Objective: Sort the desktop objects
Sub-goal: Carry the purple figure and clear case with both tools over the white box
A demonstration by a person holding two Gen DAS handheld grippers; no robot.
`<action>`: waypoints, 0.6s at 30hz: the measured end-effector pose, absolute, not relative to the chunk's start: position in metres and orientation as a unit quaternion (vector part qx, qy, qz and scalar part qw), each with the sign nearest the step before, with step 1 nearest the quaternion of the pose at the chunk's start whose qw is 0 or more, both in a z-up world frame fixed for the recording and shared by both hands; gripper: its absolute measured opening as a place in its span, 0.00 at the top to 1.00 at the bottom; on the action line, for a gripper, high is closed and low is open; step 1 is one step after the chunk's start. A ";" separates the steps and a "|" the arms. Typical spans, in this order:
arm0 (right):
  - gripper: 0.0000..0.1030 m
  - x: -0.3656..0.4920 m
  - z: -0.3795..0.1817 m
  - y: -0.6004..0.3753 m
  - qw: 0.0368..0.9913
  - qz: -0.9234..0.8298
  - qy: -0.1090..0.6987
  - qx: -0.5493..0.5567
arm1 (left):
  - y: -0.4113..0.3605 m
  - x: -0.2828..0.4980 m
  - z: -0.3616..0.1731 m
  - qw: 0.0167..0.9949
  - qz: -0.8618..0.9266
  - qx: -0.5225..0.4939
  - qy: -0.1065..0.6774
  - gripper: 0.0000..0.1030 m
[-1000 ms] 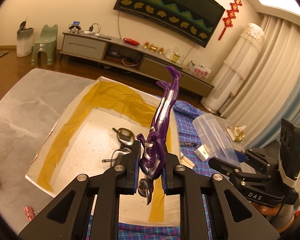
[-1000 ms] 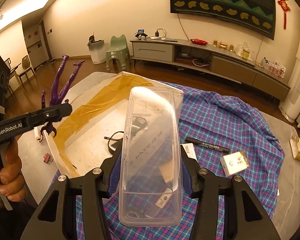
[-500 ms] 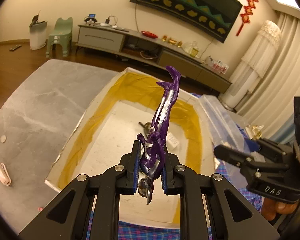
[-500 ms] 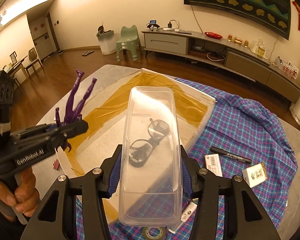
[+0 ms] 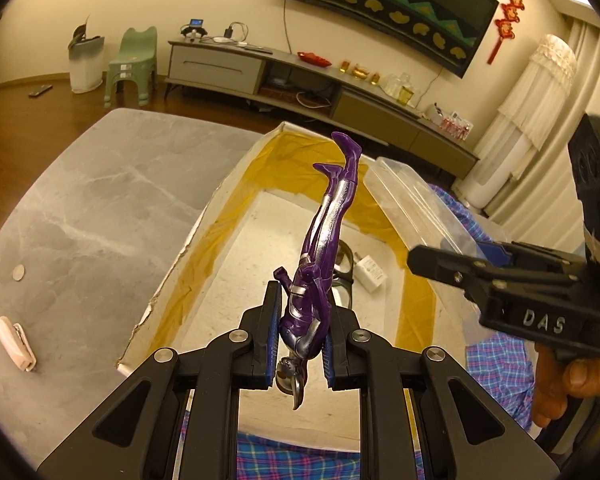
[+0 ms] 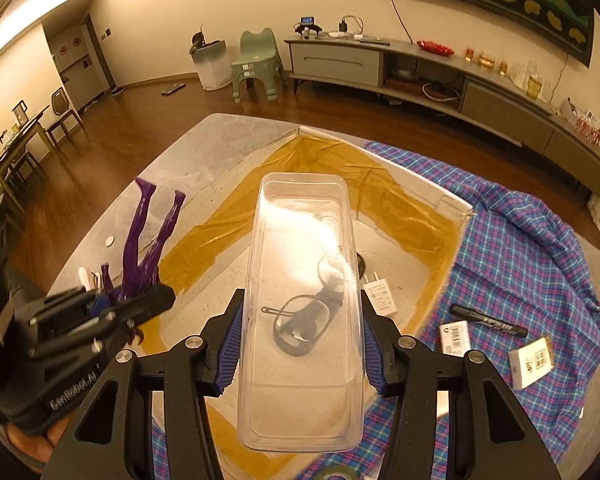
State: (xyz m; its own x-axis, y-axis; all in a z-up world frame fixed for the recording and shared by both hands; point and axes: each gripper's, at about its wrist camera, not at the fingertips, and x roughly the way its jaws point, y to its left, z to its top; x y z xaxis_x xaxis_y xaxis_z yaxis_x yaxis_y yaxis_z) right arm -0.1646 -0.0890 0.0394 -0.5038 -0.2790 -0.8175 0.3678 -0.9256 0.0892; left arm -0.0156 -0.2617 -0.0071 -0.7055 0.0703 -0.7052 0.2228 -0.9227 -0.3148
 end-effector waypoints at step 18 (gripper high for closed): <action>0.49 -0.227 0.013 -0.116 0.155 -0.831 -0.037 0.533 | -0.269 -0.021 -0.022 0.043 -0.886 0.422 0.189 0.83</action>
